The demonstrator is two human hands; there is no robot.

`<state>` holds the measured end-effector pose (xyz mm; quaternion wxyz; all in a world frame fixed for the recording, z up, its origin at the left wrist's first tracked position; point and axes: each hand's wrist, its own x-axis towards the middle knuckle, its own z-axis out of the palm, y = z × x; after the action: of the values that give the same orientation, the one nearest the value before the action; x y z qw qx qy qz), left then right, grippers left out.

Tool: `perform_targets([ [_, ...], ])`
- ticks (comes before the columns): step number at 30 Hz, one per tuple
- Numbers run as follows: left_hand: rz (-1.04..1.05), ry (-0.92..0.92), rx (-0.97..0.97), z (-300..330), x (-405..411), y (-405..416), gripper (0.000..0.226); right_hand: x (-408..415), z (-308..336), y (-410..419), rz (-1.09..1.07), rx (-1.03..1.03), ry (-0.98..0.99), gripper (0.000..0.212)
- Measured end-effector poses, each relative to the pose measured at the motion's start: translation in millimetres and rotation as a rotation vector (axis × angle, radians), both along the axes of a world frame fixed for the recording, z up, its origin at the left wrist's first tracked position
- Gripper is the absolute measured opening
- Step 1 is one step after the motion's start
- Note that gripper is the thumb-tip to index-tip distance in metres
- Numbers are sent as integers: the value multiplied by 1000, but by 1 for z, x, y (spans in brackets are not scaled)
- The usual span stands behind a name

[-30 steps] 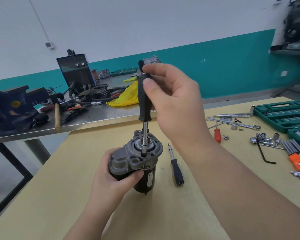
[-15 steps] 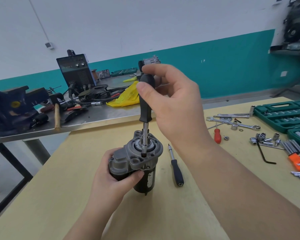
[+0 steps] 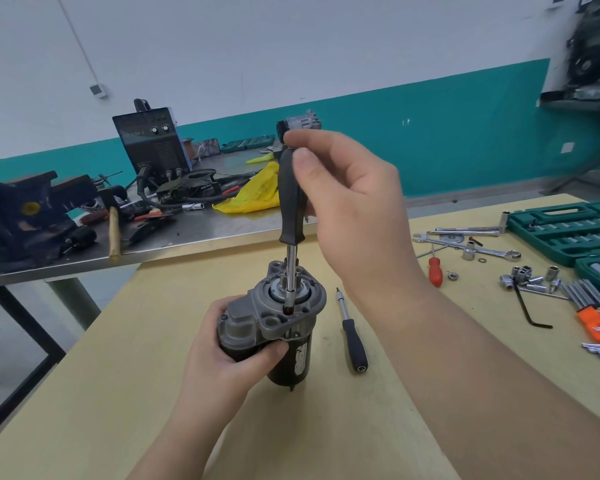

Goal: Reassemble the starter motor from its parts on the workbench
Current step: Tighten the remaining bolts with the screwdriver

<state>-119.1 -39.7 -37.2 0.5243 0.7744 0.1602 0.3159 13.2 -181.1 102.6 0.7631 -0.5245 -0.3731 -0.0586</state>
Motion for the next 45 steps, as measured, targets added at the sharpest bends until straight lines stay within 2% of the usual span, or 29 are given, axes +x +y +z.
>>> perform_targets([
  [7,3,-1,-6,1,-1,-1,64,0,1,-1,-59,-25,-70,21],
  [10,6,2,-5,1,-1,-1,64,-1,1,-2,0,-3,-17,16],
  [13,9,3,-5,1,-1,-1,64,-1,1,-2,38,3,18,21],
  [18,8,4,-10,0,-1,0,65,-1,1,0,-56,-21,-65,21],
  [23,3,-5,-4,0,-1,0,66,-2,0,-1,49,-2,26,20],
  [29,8,-2,-2,0,0,0,65,-1,1,-1,-51,-32,-68,22],
  [35,16,-1,4,-1,0,0,67,-1,1,0,29,-25,6,20],
  [45,1,-9,8,0,0,0,63,-2,3,-2,-22,-26,-85,20],
])
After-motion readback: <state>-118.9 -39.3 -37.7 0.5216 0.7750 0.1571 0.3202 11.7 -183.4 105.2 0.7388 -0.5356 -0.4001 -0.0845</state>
